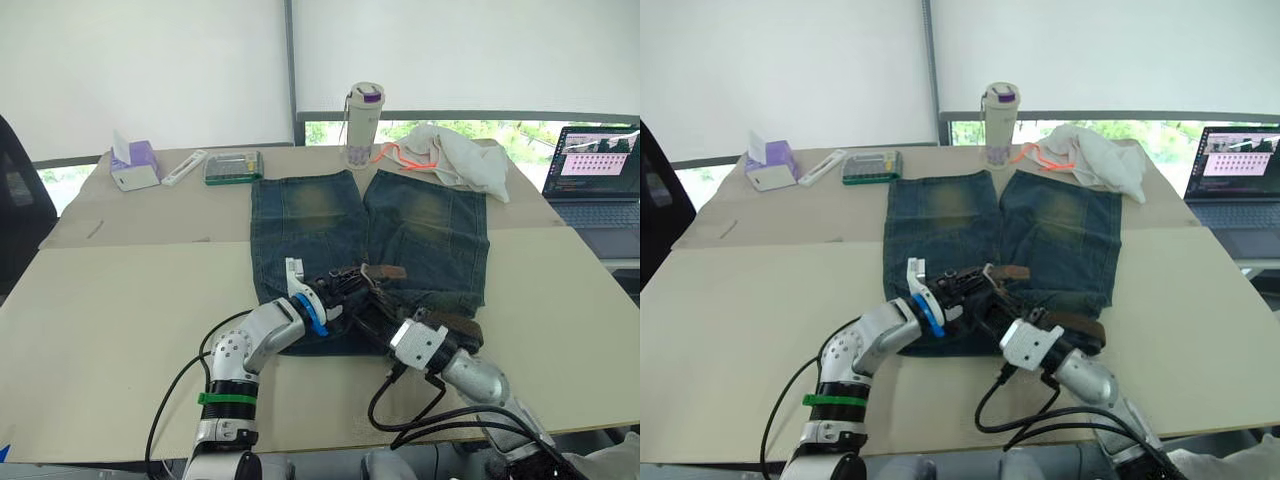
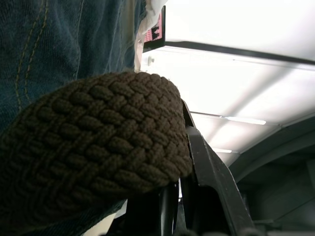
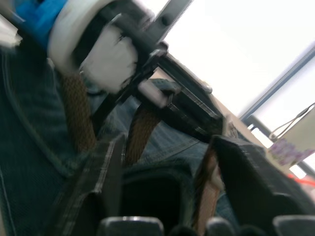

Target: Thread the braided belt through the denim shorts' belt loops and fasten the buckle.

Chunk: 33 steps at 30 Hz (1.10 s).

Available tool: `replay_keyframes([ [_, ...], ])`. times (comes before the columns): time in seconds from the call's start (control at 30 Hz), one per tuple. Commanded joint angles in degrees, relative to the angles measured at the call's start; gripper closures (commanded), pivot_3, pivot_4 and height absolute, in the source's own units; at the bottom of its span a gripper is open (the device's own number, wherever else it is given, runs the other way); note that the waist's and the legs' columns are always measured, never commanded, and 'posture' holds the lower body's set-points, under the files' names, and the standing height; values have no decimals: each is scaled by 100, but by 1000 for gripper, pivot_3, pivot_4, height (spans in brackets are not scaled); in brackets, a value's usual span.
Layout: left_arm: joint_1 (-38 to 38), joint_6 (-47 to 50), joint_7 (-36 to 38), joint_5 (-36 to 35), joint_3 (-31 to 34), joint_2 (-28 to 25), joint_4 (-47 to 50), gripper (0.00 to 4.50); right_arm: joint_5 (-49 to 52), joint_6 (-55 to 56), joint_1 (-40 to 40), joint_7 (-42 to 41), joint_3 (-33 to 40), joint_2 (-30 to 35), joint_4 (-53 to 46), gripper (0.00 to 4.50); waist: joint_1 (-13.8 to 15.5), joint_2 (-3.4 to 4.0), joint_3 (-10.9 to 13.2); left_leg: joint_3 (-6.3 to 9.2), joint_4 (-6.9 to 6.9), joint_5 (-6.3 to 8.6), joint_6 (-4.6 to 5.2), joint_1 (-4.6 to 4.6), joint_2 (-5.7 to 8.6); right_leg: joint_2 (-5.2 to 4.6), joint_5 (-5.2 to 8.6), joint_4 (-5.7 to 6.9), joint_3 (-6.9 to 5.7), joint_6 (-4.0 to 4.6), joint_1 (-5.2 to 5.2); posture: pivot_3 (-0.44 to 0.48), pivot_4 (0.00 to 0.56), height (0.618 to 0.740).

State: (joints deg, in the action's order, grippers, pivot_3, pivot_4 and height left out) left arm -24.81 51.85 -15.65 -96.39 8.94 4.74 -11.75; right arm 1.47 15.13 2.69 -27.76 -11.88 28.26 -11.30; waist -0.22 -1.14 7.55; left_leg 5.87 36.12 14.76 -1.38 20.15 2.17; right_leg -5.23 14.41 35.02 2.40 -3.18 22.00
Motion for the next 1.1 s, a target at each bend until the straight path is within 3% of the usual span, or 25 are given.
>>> replay_keyframes([
  [0.03,-34,116,214,245,34,-28,-143,4500,1728,-1796,-151,-197,564,23,-1001,47,17,0,0,1,1,1,1,1,0,-1,0,-1,0,0,0,0,150,740],
  [0.2,-58,209,383,398,116,-2,-230,4500,4240,-4107,-397,117,1570,111,-1537,47,63,0,0,4,2,12,21,3,0,-2,0,-2,0,0,-1,0,150,740],
  [0.27,-66,236,428,418,145,20,-240,4500,5252,-4788,-360,666,1911,-28,-1607,47,55,1,-1,2,1,14,24,3,0,-2,0,-1,2,1,0,0,150,740],
  [0.4,-73,284,481,478,211,52,-248,4500,6833,-5643,-130,1775,2270,-311,-1577,47,42,12,-7,2,-2,16,27,4,-2,-1,0,0,3,1,2,0,150,740],
  [0.53,-47,340,487,523,221,85,-218,4500,7633,-5873,245,3067,2393,-736,-1300,47,43,16,-10,1,-1,17,28,6,-1,-2,0,0,2,1,3,0,150,740],
  [0.63,-34,379,491,568,254,106,-217,4500,7992,-5939,433,3494,2420,-845,-1225,804,43,19,-11,1,0,17,28,7,0,-3,0,0,2,1,4,0,150,740],
  [0.9,10,565,667,624,291,106,-122,4500,8080,-5883,513,3941,2422,-925,-1111,3668,24,21,-12,-4,0,17,29,7,0,-1,0,1,1,0,4,0,150,740],
  [0.97,48,676,775,739,223,3,-31,3726,8107,-5875,532,4006,2445,-934,-1106,4402,10,21,-13,-4,0,16,29,7,0,0,0,2,1,0,4,0,150,740],
  [1.1,189,950,1047,1063,40,-347,320,2510,8182,-5888,556,4178,2506,-922,-1095,4500,-22,22,-13,-4,-1,16,30,7,-1,0,0,2,0,-1,5,0,150,740],
])
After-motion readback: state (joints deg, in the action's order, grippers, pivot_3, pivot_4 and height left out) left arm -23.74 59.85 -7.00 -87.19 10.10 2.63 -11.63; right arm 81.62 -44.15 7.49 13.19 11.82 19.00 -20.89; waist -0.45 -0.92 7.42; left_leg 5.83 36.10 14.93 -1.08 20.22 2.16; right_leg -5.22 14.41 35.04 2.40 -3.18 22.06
